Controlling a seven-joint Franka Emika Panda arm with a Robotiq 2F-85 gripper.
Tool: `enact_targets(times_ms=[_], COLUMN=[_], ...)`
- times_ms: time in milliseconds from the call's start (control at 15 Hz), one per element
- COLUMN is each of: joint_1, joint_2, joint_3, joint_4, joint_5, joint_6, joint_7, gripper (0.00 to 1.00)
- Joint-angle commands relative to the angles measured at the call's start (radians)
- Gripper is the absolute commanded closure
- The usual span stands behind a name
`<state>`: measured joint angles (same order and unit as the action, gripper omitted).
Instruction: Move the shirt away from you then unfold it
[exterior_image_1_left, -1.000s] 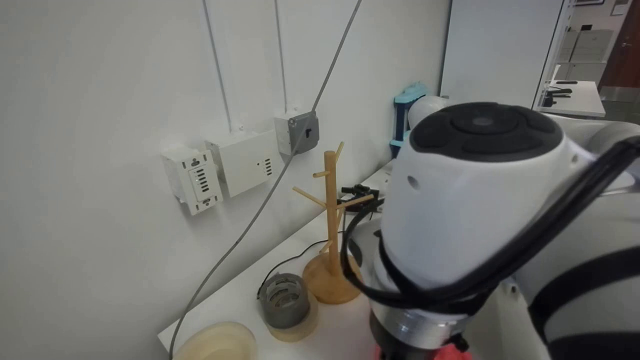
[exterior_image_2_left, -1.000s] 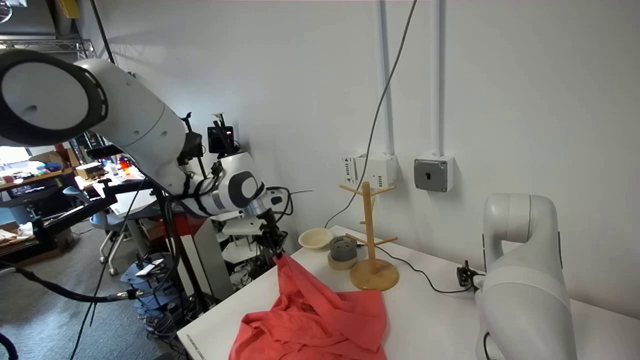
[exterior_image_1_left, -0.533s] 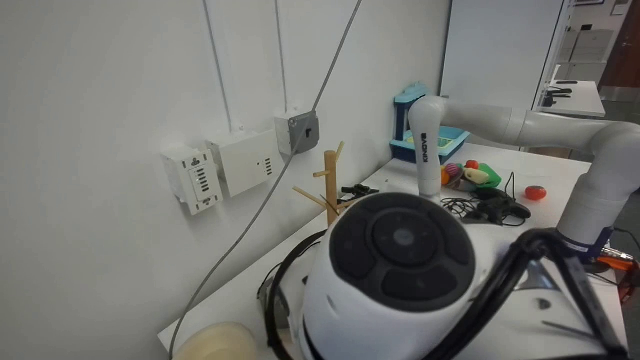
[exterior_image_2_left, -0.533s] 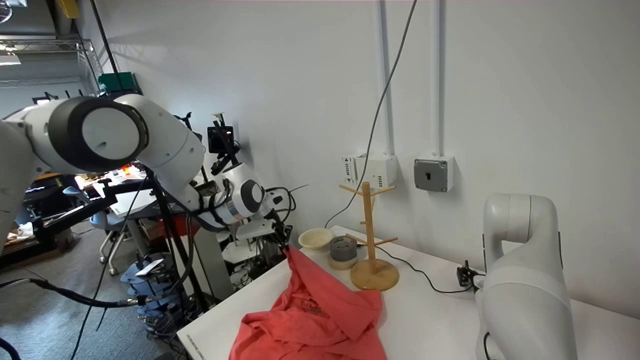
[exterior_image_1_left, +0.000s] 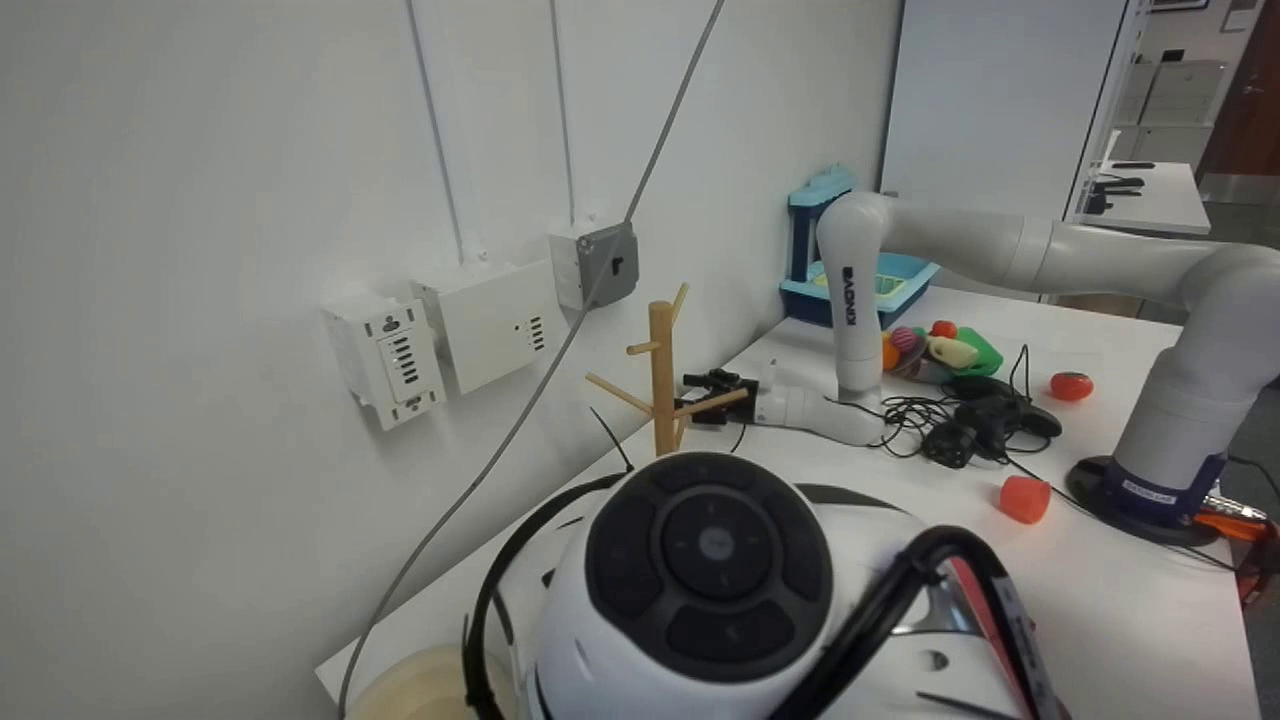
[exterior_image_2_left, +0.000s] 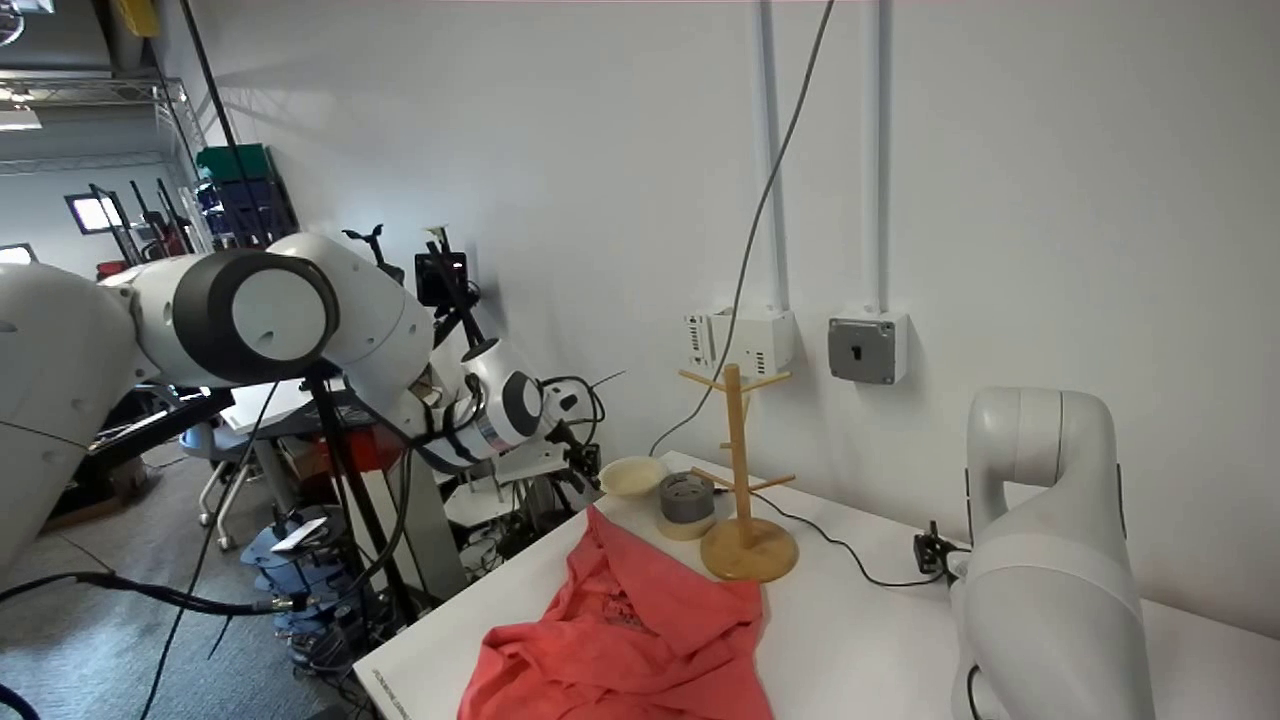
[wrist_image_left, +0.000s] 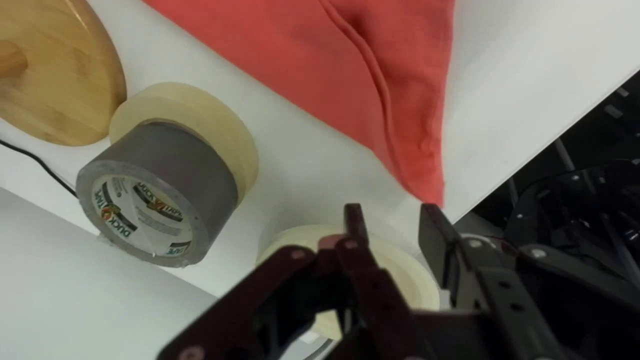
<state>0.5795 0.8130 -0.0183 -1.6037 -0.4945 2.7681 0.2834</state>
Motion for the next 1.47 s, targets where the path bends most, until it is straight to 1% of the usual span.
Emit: enact_targets(times_ms=[0,133,267,333,533,733,1000,1133,1400], joint_1=[0.008,-0.001,-0.020,-0.028,-0.058,-0.101,-0.205,-0.252,-0.343], joint_2=[0.025,0.001,-0.032,-0.049,-0.098,-0.162,-0.257,-0.303,-0.373], joint_3=[-0.016,-0.004,0.018,0.024,0.042,0.049,0.077,0.078,0.091], joint_4=[0.049,0.020,-0.018,-0.035,-0.076,-0.127,-0.209,-0.251,-0.339], joint_5=[0.040,0.068,0.114,0.134,0.166,0.169,0.212,0.232,0.315], joint_6=[-0.014,-0.060,-0.159,-0.214,-0.333,-0.376,-0.378,-0.364,-0.337], joint_7=[-0.034,-0.041,-0.049,-0.051,-0.064,-0.064,-0.118,-0.141,-0.158], gripper=[0.33,0.18,0.03,0.00,0.00,0.00,0.00,0.00,0.00])
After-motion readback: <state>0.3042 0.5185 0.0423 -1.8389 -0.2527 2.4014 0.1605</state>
